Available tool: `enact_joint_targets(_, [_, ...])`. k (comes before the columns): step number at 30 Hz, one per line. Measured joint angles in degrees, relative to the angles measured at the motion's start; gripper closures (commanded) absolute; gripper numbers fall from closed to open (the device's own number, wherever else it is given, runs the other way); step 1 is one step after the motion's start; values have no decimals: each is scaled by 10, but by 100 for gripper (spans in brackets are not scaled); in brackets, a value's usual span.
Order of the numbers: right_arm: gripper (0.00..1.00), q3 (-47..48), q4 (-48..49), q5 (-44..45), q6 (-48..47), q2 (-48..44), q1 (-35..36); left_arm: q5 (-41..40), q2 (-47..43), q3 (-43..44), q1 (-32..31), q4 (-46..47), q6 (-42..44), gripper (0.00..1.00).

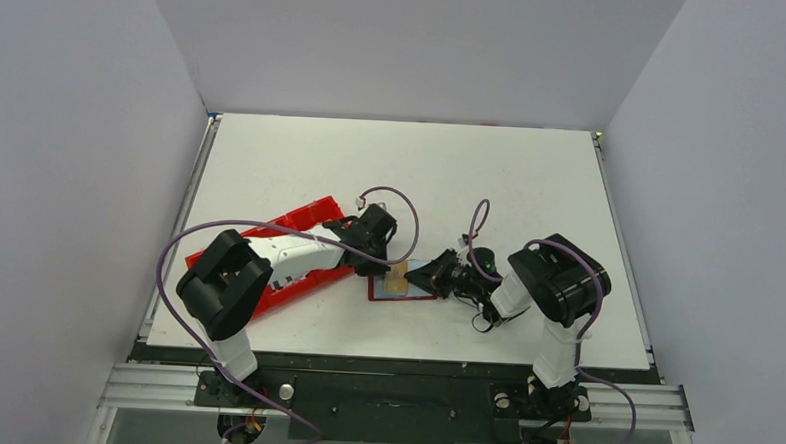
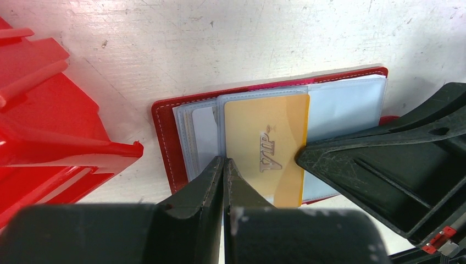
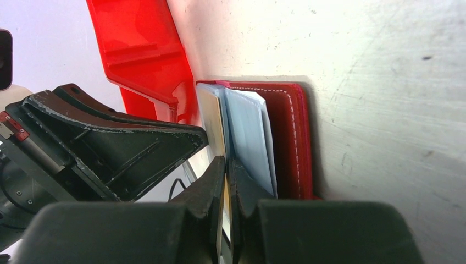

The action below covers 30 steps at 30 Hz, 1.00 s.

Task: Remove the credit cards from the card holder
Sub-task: Remove the credit card from the card holder.

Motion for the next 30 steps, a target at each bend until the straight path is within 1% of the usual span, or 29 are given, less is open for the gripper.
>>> enact_joint_targets(8, [100, -4, -2, 0, -7, -1, -7, 0, 2, 1, 0, 4, -6, 100])
enact_joint_targets(19, [98, -4, -51, 8, -45, -31, -7, 2, 3, 0, 0, 7, -9, 100])
enact_joint_targets(26, [87, -4, -56, 8, -49, -32, -14, 3, 3, 0, 0, 7, -9, 100])
enact_joint_targets(30, [86, -4, -53, 7, -47, -33, -17, 3, 3, 0, 0, 7, -10, 100])
